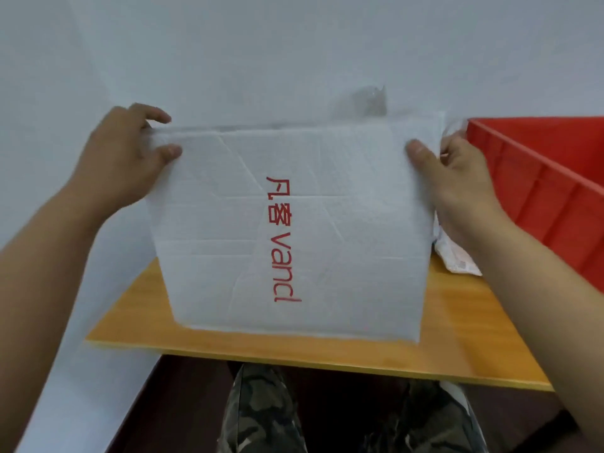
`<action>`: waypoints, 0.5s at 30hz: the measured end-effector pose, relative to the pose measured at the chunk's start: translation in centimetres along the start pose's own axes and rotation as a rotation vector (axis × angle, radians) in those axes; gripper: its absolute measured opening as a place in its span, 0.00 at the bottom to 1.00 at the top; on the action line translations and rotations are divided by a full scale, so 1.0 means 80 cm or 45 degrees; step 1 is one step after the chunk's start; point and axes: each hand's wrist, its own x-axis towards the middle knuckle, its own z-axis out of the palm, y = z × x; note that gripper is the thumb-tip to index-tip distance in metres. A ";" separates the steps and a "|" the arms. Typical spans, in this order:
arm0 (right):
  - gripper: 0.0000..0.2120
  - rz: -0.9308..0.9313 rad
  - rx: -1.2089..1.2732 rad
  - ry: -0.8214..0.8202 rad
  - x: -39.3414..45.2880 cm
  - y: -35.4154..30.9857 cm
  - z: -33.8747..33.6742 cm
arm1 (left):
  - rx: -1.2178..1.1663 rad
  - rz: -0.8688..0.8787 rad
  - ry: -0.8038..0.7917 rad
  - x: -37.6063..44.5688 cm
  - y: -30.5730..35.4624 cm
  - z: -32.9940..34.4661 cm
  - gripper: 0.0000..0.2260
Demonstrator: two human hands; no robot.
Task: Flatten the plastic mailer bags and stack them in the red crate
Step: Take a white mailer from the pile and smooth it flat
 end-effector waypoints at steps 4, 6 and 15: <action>0.14 0.294 -0.100 -0.057 0.019 0.047 0.029 | 0.036 -0.130 -0.340 0.019 -0.031 0.056 0.15; 0.19 0.448 -0.194 -0.142 0.019 0.084 0.039 | 0.056 -0.196 -0.554 0.011 -0.051 0.091 0.14; 0.21 0.678 -0.842 -0.745 -0.014 0.183 0.072 | 0.135 -0.375 -1.195 -0.059 -0.107 0.213 0.17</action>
